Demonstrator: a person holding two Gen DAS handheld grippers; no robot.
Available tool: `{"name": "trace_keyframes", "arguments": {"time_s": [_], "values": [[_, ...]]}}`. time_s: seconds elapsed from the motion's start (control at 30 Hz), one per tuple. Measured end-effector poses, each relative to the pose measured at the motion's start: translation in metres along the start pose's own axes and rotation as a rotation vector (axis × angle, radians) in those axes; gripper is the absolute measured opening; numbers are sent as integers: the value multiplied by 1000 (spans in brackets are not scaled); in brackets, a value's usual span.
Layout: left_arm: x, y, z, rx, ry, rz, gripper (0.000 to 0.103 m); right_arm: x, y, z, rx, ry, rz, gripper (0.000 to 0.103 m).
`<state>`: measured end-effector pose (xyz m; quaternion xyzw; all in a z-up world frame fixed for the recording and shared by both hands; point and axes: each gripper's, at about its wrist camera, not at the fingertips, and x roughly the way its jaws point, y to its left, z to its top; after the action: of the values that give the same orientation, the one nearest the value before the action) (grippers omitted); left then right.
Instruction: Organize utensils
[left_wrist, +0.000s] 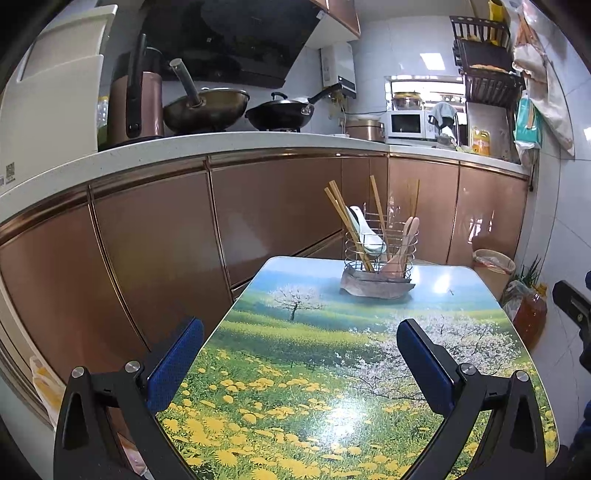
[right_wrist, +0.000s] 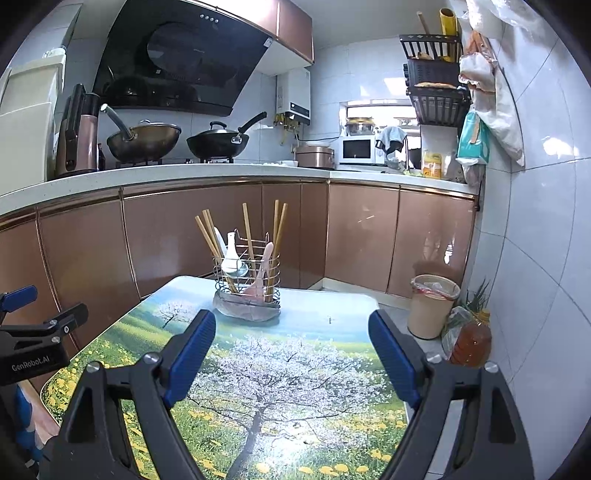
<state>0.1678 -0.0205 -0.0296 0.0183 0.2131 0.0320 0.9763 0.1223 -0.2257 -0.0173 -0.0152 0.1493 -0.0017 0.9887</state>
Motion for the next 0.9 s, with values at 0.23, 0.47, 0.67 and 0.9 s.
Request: {"name": "trace_keyframes", "arguments": {"time_s": [0.23,0.47,0.67,0.9], "values": [[9,0,-4,6,24,7,103,14,0,-11,5,30,3,84],[14,1,-7,5,40,1,103,20,0,-16,4,46,-1,84],[13,0,-9,5,40,-2,103,20,-3,-17,4,46,-7,84],[11,0,-8,3,39,-8,103,18,-4,-18,-1,47,-19,84]]}}
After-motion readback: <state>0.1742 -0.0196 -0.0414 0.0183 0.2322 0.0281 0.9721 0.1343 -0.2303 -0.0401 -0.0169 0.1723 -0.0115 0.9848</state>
